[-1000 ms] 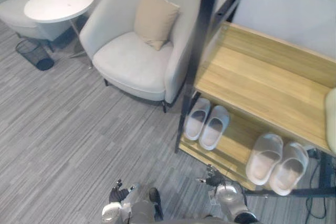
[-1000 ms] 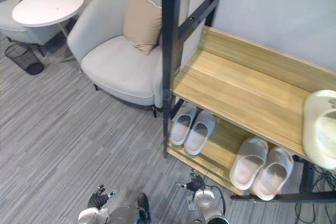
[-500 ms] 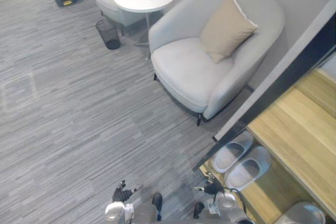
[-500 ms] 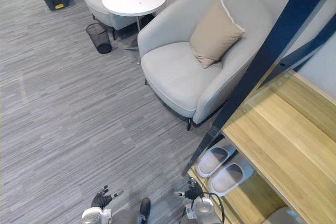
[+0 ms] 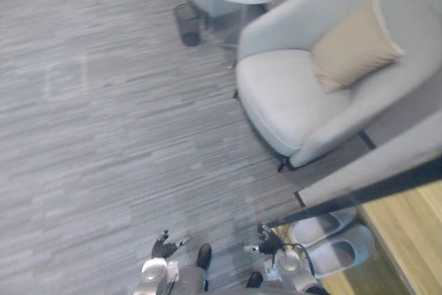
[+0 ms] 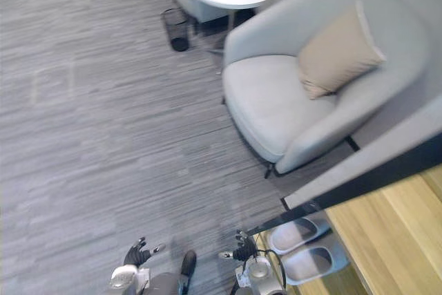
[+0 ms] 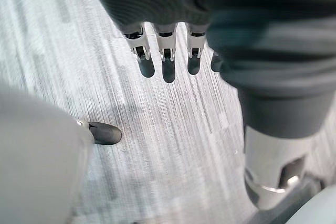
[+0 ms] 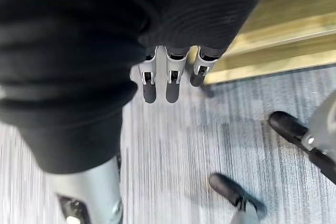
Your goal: Organize the slippers on the shoe rack
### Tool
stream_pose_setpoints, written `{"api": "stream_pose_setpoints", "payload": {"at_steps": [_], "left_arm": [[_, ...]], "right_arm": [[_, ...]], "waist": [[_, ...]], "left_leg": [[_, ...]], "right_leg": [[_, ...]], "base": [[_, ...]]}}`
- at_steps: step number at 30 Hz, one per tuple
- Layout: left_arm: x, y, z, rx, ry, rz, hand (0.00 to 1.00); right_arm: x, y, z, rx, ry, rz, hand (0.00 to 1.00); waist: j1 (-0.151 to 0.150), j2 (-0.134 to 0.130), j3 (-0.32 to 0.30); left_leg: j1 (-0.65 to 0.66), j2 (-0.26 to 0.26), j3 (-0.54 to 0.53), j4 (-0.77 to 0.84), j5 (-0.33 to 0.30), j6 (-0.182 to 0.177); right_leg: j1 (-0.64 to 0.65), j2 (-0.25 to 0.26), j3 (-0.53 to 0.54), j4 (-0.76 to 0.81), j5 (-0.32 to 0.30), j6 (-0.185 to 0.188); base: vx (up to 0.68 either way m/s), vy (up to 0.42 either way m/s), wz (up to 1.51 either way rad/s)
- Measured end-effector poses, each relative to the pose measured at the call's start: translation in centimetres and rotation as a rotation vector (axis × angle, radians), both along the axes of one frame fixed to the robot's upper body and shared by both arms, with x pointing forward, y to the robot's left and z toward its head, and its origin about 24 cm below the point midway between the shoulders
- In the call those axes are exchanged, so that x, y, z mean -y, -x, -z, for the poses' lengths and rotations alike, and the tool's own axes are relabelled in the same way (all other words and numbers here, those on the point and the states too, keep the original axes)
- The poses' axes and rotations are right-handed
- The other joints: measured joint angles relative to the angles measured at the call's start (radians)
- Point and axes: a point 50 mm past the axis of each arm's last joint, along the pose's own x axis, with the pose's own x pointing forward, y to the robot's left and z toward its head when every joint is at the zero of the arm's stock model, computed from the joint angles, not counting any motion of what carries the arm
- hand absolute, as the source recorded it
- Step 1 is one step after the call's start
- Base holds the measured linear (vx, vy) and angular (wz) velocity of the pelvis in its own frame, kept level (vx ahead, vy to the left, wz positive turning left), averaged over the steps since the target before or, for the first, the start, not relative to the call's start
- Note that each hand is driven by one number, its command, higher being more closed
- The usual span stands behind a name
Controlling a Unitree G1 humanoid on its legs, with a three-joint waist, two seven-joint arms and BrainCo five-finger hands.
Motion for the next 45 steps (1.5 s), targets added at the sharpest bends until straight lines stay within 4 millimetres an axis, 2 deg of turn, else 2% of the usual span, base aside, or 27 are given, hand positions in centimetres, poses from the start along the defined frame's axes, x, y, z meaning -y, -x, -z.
{"api": "stream_pose_setpoints", "payload": {"at_steps": [1,2,3,4,7,10,12,15,18,21,22,24,25,27,29,30,31,32,34,36,38,39,40,41,42,44,45], "left_arm": [[0.2,-0.3,-0.1,0.008,0.009,-0.003,0.0],[0.5,-0.6,-0.2,0.017,0.019,0.0,0.0],[0.7,-0.7,-0.2,0.019,0.024,-0.001,0.0],[0.6,-0.3,0.0,0.003,0.026,-0.007,0.0],[0.3,0.3,0.3,-0.015,0.019,-0.017,0.0],[-0.5,1.1,0.5,-0.04,0.0,-0.023,0.0],[-1.2,2.0,0.8,-0.066,-0.013,-0.033,0.0],[-1.3,2.4,0.9,-0.074,-0.013,-0.039,0.0],[-1.2,2.2,0.9,-0.067,-0.003,-0.045,0.0],[-1.1,2.2,0.9,-0.066,0.002,-0.046,0.0],[-1.2,2.2,0.9,-0.068,-0.001,-0.048,0.0],[-1.6,2.5,0.9,-0.075,-0.007,-0.054,0.0],[-1.9,2.6,0.9,-0.076,-0.009,-0.074,0.0],[-1.8,3.4,1.2,-0.093,0.007,-0.109,0.0],[-2.2,2.8,0.9,-0.07,0.012,-0.145,0.0],[-2.2,2.6,0.8,-0.057,0.024,-0.172,0.0],[-2.5,2.4,0.6,-0.041,0.031,-0.206,0.0],[-2.9,1.9,0.4,-0.026,0.025,-0.212,0.0],[-3.2,1.3,0.0,0.001,0.019,-0.214,0.0],[-3.6,0.3,-0.6,0.049,0.007,-0.211,0.0],[-3.8,-0.5,-1.0,0.076,0.001,-0.207,0.0],[-3.5,-0.4,-0.9,0.074,0.008,-0.204,0.0],[-3.2,-0.3,-0.8,0.07,0.021,-0.21,0.0],[-3.5,-0.7,-1.0,0.078,0.011,-0.209,0.0],[-3.7,-1.0,-1.2,0.087,0.008,-0.207,0.0],[-3.9,-0.6,-1.0,0.07,0.006,-0.211,0.0],[-3.9,-0.2,-0.8,0.054,0.01,-0.219,0.0]], "right_arm": [[-0.3,-0.4,-0.3,0.017,-0.007,-0.008,0.0],[-0.2,-0.5,-0.4,0.026,-0.004,-0.005,0.0],[-0.1,-0.5,-0.5,0.031,-0.005,-0.004,0.0],[0.1,-0.6,-0.5,0.034,-0.003,0.005,0.0],[0.4,-0.4,-0.4,0.026,-0.009,0.023,0.0],[0.3,-1.0,-0.7,0.041,-0.009,0.019,0.0],[0.0,-0.8,-0.6,0.036,-0.02,0.018,0.0],[0.2,0.5,0.0,-0.002,-0.019,0.029,0.0],[0.2,0.4,0.0,0.003,-0.018,0.032,0.0],[0.3,0.4,0.0,-0.002,-0.02,0.039,0.0],[0.3,0.7,0.2,-0.013,-0.019,0.043,0.0],[0.4,1.3,0.5,-0.033,-0.018,0.047,0.0],[0.3,1.5,0.6,-0.037,-0.02,0.049,0.0],[0.9,1.4,0.6,-0.036,-0.014,0.064,0.0],[0.9,1.0,0.4,-0.021,-0.013,0.066,0.0],[1.0,1.0,0.3,-0.021,-0.01,0.063,0.0],[1.0,1.0,0.4,-0.023,-0.005,0.058,0.0],[1.0,0.9,0.3,-0.022,-0.008,0.059,0.0],[0.9,0.4,0.1,-0.008,-0.009,0.058,0.0],[1.0,-0.7,-0.4,0.021,-0.009,0.067,0.0],[1.1,-0.9,-0.5,0.026,-0.01,0.073,0.0],[1.4,-0.6,-0.4,0.02,-0.002,0.075,0.0],[1.6,-0.4,-0.2,0.012,0.004,0.076,0.0],[0.9,-0.3,-0.2,0.008,-0.012,0.074,0.0],[0.2,-0.8,-0.5,0.028,-0.031,0.066,0.0],[-0.4,-0.8,-0.6,0.032,-0.044,0.058,0.0],[-0.4,-0.5,-0.4,0.02,-0.046,0.059,0.0]], "waist": [[-0.015,-0.015,0.003],[-0.023,-0.013,0.007],[-0.022,-0.012,0.008],[-0.022,-0.019,0.013],[-0.015,-0.018,0.011],[-0.009,0.004,0.012],[-0.011,0.006,0.014],[-0.02,0.016,0.021],[-0.028,0.022,0.025],[-0.04,0.023,0.03],[-0.047,0.014,0.037],[-0.047,-0.002,0.036],[-0.047,-0.014,0.032],[-0.042,0.011,0.023],[-0.05,0.027,0.036],[-0.043,0.042,0.049],[-0.019,0.044,0.068],[-0.013,0.027,0.078],[-0.01,-0.001,0.087],[-0.002,-0.018,0.099],[0.008,-0.044,0.113],[0.011,-0.03,0.109],[0.024,-0.028,0.107],[0.03,-0.06,0.108],[0.026,-0.077,0.102],[0.027,-0.077,0.101],[0.026,-0.076,0.101]], "left_leg": [[0.012,0.042,0.17,0.049,-0.036,0.036],[0.018,0.077,0.265,0.098,-0.051,0.035],[0.022,0.077,0.264,0.117,-0.045,-0.007],[0.033,0.037,0.208,0.1,-0.045,-0.025],[0.072,-0.065,0.111,0.006,-0.015,0.002],[0.102,-0.092,0.051,-0.06,-0.013,0.004],[0.141,-0.097,-0.005,-0.077,-0.014,0.004],[0.211,-0.098,-0.099,-0.103,-0.008,0.003],[0.238,-0.092,-0.186,-0.113,-0.014,-0.008],[0.261,-0.084,-0.259,-0.129,-0.021,-0.025],[0.282,-0.09,-0.287,-0.131,-0.033,-0.044],[0.313,-0.092,-0.32,-0.124,-0.069,-0.071],[0.307,-0.087,-0.338,-0.073,-0.122,-0.084],[0.275,-0.031,-0.334,0.072,-0.198,-0.126],[0.057,0.081,-0.25,0.544,-0.176,-0.197],[0.007,0.135,-0.228,0.685,-0.161,-0.199],[-0.023,0.199,-0.187,0.814,-0.173,-0.18],[-0.05,0.212,-0.177,0.832,-0.182,-0.165],[-0.113,0.212,-0.163,0.76,-0.194,-0.157],[-0.189,0.173,-0.164,0.545,-0.181,-0.148],[-0.216,0.103,-0.167,0.276,-0.077,-0.137],[-0.206,0.067,-0.178,0.052,0.062,-0.131],[-0.186,0.061,-0.205,0.027,0.214,-0.106],[-0.181,0.031,-0.199,0.034,0.22,-0.054],[-0.185,0.013,-0.203,0.052,0.193,-0.035],[-0.175,0.018,-0.208,0.142,0.106,-0.028],[-0.137,0.017,-0.212,0.19,0.029,-0.027]], "right_leg": [[0.02,-0.026,-0.042,-0.008,0.0,0.0],[0.039,-0.037,-0.093,0.002,-0.008,0.011],[0.046,-0.045,-0.119,0.024,-0.022,0.028],[0.066,-0.069,-0.147,0.032,-0.041,0.036],[0.123,-0.091,-0.157,0.022,-0.032,0.028],[0.05,-0.173,-0.151,0.281,-0.028,0.026],[-0.022,-0.217,-0.114,0.516,-0.067,-0.038],[-0.119,-0.149,0.009,0.59,-0.138,-0.011],[-0.222,-0.077,0.05,0.41,-0.137,-0.016],[-0.286,-0.006,0.128,0.168,-0.019,-0.009],[-0.29,-0.003,0.153,0.113,0.039,-0.025],[-0.293,0.005,0.183,0.121,0.079,-0.061],[-0.288,0.011,0.173,0.127,0.086,-0.076],[-0.272,0.048,0.17,0.141,0.052,-0.102],[-0.206,0.098,0.158,0.074,0.039,-0.122],[-0.165,0.123,0.158,0.052,0.033,-0.131],[-0.102,0.141,0.172,0.035,0.008,-0.143],[-0.056,0.138,0.183,0.021,-0.009,-0.138],[0.002,0.129,0.194,-0.012,-0.017,-0.135],[0.053,0.107,0.197,-0.063,-0.019,-0.129],[0.096,0.067,0.185,-0.077,-0.042,-0.09],[0.142,0.066,0.177,-0.086,-0.065,-0.053],[0.171,0.069,0.188,-0.094,-0.085,-0.024],[0.187,0.042,0.187,-0.095,-0.086,-0.022],[0.183,0.025,0.184,-0.08,-0.034,-0.012],[0.165,0.001,0.203,0.04,0.021,0.023],[0.122,-0.034,0.226,0.231,0.051,0.061]], "base": [[0.11,0.116,1.42],[0.13,0.125,1.52],[0.15,0.179,1.37],[0.09,0.2,1.25],[0.07,0.197,1.09],[0.06,0.179,0.59],[0.1,0.177,0.68],[0.15,0.036,0.94],[0.17,-0.049,0.91],[0.17,-0.088,0.83],[0.24,-0.137,0.81],[0.34,-0.188,0.66],[0.37,-0.22,0.47],[0.45,-0.239,0.21],[0.5,-0.245,0.07],[0.49,-0.173,-0.29],[0.48,-0.125,-0.41],[0.48,-0.11,-0.38],[0.42,-0.053,-0.22],[0.46,0.073,-0.22],[0.48,0.16,0.05],[0.54,0.216,0.02],[0.56,0.219,0.05],[0.67,0.258,0.13],[0.65,0.251,0.27],[0.57,0.254,0.14],[0.47,0.259,0.0]]}}
